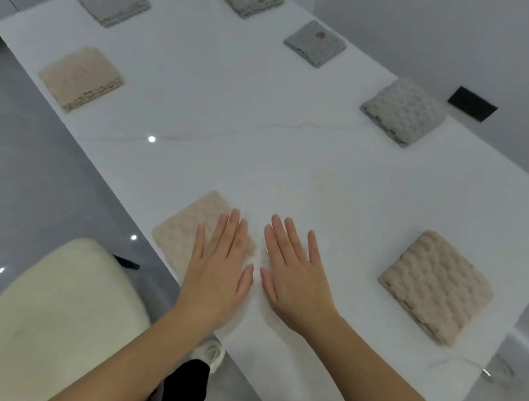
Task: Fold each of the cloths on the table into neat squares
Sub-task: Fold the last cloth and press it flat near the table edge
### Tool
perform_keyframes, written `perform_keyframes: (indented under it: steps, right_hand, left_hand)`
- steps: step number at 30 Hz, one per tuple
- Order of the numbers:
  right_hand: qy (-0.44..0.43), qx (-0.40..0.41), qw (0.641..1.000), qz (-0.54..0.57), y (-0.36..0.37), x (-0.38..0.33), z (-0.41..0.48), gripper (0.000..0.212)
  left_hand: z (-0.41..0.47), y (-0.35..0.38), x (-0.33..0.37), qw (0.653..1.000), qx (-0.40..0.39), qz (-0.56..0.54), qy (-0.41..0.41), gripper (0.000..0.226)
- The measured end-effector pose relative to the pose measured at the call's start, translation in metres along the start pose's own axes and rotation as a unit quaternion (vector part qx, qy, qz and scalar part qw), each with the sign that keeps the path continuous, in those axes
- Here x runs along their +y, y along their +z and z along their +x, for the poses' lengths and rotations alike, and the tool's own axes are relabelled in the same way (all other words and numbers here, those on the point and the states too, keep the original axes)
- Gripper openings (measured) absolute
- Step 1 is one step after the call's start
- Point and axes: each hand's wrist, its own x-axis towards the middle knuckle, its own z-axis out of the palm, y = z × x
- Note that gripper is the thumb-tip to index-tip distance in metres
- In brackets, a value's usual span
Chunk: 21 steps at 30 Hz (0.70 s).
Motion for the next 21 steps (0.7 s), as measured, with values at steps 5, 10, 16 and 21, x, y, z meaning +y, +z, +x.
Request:
perform_keyframes:
  steps: [5,10,16,21]
  right_hand:
    - [-0.03,0.013,0.999,0.004,-0.012,0.074,-0.076,0.061]
    - [-0.039,0.003,0.999,0.012,-0.021,0.153,-0.14,0.062]
    - [-0.026,-0.039,0.997,0.059,-0.024,0.217,-0.14,0.065]
    - [-0.023,-0.075,0.995,0.067,-0.02,0.28,-0.138,0.067]
  left_hand:
    - [-0.043,0.016,0.1,0.991,0.011,-0.101,-0.089,0.069]
    - [-0.077,0.034,0.207,0.975,-0.008,-0.174,-0.135,0.067]
    - [-0.058,0.049,0.275,0.965,0.003,-0.196,-0.174,0.066]
    - [-0.013,0.071,0.319,0.952,0.028,-0.224,-0.207,0.068]
